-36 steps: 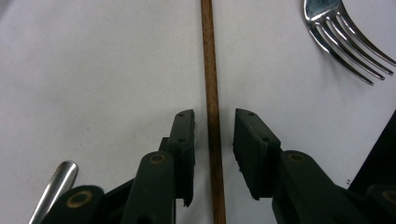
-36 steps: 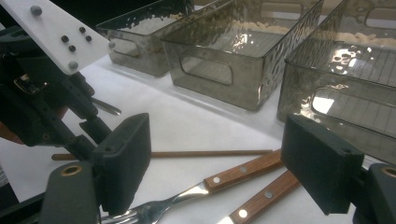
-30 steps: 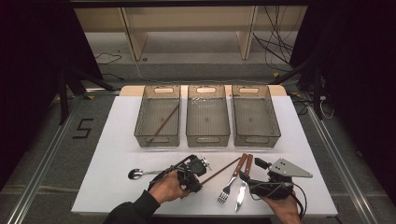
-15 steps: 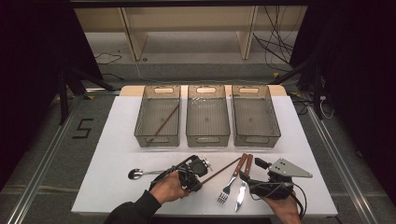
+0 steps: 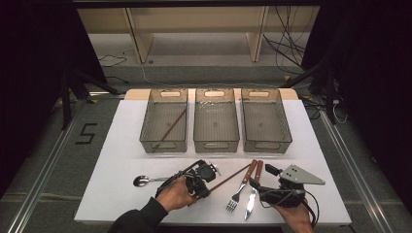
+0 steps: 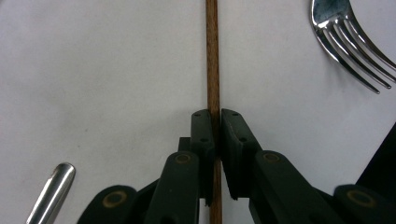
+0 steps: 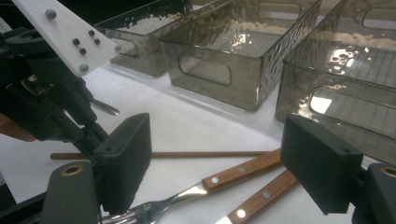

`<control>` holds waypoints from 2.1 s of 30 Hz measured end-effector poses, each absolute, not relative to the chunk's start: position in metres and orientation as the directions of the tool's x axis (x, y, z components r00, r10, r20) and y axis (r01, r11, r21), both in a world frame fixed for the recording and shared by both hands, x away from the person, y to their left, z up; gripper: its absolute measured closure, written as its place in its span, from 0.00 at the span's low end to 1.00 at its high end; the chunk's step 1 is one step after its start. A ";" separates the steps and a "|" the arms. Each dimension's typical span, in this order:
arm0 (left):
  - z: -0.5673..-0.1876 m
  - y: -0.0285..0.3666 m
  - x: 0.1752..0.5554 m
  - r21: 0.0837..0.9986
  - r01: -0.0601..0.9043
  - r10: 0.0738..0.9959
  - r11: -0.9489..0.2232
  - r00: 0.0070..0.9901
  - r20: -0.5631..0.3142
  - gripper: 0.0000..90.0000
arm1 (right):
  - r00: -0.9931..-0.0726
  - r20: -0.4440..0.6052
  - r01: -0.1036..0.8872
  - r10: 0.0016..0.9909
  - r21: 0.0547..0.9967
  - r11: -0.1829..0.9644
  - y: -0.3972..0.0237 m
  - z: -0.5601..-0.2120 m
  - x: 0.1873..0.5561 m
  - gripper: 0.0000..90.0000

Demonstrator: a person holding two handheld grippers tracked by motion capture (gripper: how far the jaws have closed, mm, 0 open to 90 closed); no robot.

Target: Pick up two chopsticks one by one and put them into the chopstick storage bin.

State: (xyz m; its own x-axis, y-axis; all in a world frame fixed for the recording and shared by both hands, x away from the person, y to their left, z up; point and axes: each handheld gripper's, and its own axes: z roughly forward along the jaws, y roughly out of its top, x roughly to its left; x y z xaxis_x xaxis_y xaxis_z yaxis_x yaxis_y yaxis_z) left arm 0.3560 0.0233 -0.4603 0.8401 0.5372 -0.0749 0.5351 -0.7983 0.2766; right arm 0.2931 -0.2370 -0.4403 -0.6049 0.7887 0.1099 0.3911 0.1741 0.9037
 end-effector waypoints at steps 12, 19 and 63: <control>-0.461 0.025 0.357 0.284 0.545 0.544 -0.789 0.834 -0.090 0.93 | -0.605 0.109 0.390 0.789 0.904 0.174 -0.237 -0.440 0.293 0.28; -0.460 0.026 0.358 0.292 0.527 0.528 -0.798 0.845 -0.084 0.93 | -0.604 0.109 0.390 0.790 0.904 0.174 -0.238 -0.440 0.293 0.28; -0.389 0.089 0.382 0.532 0.537 0.594 -0.654 0.801 -0.077 0.94 | -0.600 0.114 0.394 0.792 0.903 0.168 -0.239 -0.441 0.293 0.28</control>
State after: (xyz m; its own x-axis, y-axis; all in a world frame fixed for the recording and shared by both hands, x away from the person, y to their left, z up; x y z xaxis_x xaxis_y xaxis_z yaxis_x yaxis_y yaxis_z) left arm 0.3821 0.0886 -0.3886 0.8007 0.5941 -0.0773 0.5369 -0.6544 0.5324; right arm 0.2935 -0.2388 -0.4408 -0.6003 0.7915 0.1145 0.3943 0.1685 0.9034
